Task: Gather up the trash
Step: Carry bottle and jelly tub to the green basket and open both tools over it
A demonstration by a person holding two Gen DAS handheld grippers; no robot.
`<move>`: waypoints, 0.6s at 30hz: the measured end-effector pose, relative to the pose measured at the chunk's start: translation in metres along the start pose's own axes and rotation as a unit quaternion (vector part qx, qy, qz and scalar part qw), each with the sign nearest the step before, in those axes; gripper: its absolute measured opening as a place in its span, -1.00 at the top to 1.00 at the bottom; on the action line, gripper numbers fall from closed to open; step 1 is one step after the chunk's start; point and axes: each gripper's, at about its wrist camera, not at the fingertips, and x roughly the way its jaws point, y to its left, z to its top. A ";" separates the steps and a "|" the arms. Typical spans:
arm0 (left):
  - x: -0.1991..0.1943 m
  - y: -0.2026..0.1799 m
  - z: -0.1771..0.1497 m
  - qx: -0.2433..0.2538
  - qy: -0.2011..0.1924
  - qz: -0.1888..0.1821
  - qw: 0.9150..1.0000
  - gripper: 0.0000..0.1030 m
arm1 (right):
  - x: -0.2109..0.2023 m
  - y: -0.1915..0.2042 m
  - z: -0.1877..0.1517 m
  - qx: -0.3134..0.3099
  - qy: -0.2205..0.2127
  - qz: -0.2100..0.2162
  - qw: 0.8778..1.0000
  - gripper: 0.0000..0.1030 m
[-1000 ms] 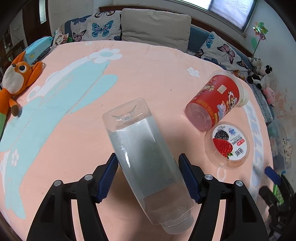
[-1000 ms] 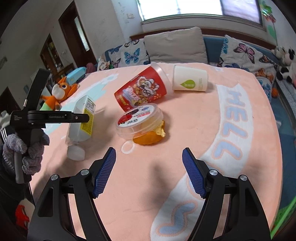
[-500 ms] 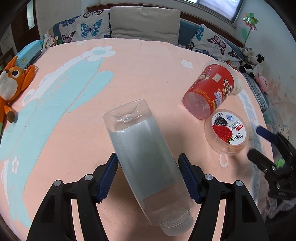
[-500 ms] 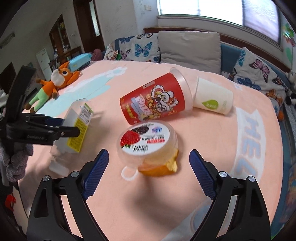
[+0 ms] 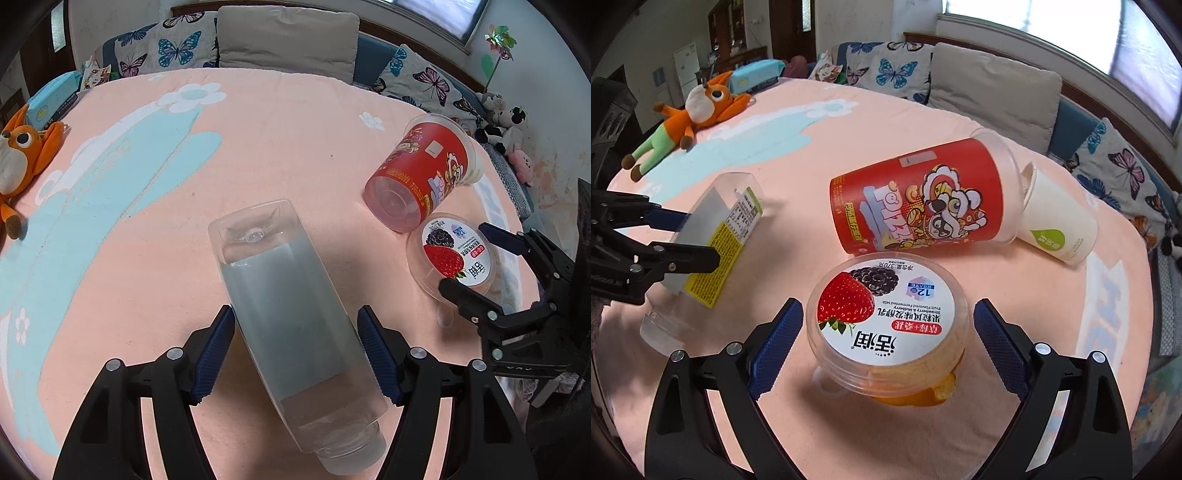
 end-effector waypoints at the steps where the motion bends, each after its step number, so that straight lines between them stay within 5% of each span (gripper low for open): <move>1: 0.000 0.000 -0.001 0.001 0.001 -0.001 1.000 -0.33 | 0.001 0.000 0.000 0.002 0.002 0.001 1.000 -0.74; 8: 0.007 -0.006 -0.006 0.005 0.006 0.005 1.000 -0.41 | -0.010 -0.001 -0.002 0.023 -0.014 0.004 1.000 -0.70; 18: 0.001 -0.010 -0.013 -0.001 -0.004 0.007 1.000 -0.21 | -0.058 -0.006 -0.018 0.066 -0.056 0.022 0.996 -0.70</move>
